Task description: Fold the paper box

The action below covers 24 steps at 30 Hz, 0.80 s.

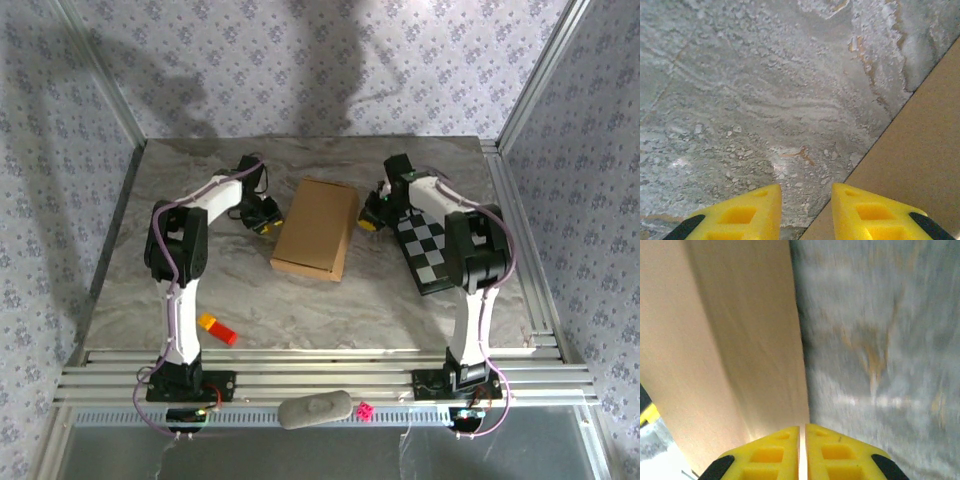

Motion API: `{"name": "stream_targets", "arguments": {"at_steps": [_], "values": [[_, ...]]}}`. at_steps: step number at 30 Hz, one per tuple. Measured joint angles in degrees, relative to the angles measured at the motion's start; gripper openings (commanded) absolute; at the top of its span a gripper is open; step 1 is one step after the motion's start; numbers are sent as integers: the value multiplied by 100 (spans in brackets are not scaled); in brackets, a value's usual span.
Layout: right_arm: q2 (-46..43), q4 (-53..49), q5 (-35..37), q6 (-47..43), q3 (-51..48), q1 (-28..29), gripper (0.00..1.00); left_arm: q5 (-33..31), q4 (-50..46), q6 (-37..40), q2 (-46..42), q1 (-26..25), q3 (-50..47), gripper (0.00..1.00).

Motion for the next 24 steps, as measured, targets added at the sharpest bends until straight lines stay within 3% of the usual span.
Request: {"name": "stream_targets", "arguments": {"at_steps": [6, 12, 24], "values": [[-872, 649, -321, 291, -1427, 640, 12, 63, 155, -2, -90, 11, -262, 29], [-1154, 1285, -367, 721, -2262, 1274, 11, 81, 363, 0, -313, 11, -664, 27], [-1458, 1773, -321, 1130, -2750, 1482, 11, 210, 872, -146, -837, 11, -1558, 26]]}}
